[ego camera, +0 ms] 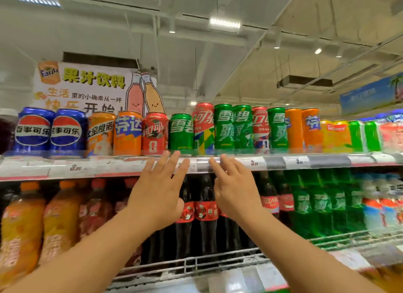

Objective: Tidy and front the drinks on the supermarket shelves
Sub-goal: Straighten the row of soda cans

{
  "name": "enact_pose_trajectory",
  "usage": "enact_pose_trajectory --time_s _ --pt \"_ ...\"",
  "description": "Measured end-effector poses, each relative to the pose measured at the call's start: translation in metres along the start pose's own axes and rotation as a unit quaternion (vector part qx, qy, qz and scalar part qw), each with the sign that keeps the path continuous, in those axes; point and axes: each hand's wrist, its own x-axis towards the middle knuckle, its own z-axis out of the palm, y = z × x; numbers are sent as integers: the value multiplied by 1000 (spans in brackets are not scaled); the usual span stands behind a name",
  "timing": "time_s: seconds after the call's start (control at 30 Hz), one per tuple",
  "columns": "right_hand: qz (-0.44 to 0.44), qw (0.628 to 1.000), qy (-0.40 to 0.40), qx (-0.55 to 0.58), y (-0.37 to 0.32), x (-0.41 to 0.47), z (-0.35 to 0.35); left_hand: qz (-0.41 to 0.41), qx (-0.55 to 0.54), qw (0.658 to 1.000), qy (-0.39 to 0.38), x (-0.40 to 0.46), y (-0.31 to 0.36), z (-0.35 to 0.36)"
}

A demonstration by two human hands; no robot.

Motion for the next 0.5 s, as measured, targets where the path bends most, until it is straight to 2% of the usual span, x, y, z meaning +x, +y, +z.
enact_pose_trajectory --time_s 0.13,0.33,0.5 --pt "-1 999 -30 20 7 -3 7 -38 -5 999 -20 11 24 9" --pt "-7 998 -39 47 12 -6 11 -83 -9 997 1 13 35 12" --pt "-82 995 -62 -5 27 -9 1 -90 -4 996 14 16 38 16"
